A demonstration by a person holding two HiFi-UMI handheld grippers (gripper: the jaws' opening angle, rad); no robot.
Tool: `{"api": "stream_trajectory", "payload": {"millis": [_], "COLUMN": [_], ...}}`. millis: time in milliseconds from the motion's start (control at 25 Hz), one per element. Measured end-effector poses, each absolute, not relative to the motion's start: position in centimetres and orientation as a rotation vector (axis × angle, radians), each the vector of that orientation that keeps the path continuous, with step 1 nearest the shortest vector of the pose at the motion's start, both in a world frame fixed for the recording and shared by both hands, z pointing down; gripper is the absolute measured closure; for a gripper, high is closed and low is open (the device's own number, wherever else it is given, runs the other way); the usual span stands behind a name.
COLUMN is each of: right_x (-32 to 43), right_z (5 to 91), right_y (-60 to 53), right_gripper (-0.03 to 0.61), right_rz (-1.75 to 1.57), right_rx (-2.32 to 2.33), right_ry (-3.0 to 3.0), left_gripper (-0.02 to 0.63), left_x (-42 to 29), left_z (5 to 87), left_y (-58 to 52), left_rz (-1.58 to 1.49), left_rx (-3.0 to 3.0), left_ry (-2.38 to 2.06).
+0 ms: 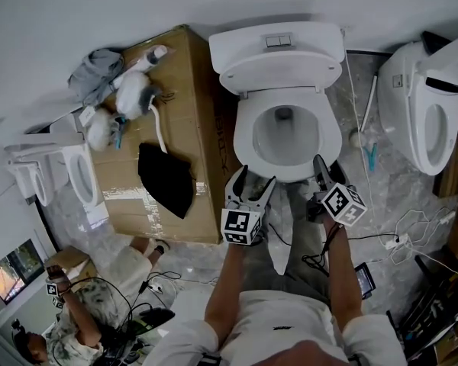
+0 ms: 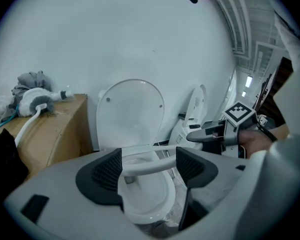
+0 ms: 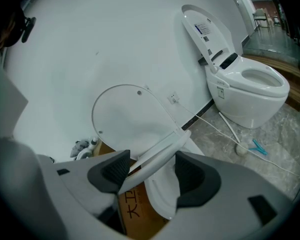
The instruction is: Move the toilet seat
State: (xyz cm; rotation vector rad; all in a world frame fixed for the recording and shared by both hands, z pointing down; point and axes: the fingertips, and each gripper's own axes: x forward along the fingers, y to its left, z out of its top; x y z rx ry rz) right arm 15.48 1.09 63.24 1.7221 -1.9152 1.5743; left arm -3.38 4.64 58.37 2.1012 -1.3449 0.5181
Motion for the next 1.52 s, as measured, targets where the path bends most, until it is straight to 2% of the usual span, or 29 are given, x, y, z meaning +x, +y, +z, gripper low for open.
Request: {"api": "stream_trajectory", "payload": {"millis": [280, 360, 1120, 1520], "right_x": [15.4, 15.4, 15.3, 14.1], "right_z": [62.4, 62.2, 59.9, 55.8], "right_y": [-0.2, -0.4, -2.4, -3.0], "right_gripper": [0.285, 0.285, 0.285, 0.285], "right_rz": [1.596, 1.604, 1.672, 1.377], "right_rx": [1.757, 1.761, 1.828, 1.668], "right_ry": [-1.932, -1.934, -1.943, -2.146], "left_gripper": [0.279, 0.367, 0.373, 0.373], "left_x": [-1.5, -2.0, -2.7, -3.0], "left_z": [58.2, 58.3, 56.5, 55.1], "left_y": [5.8, 5.4, 2.0, -0.4], "left_rz": [0.766, 0.814, 0.785, 0.725], "left_rx": [2.262, 2.254, 2.255, 2.261], "left_ry": [-1.273, -1.335, -1.439, -1.472]}}
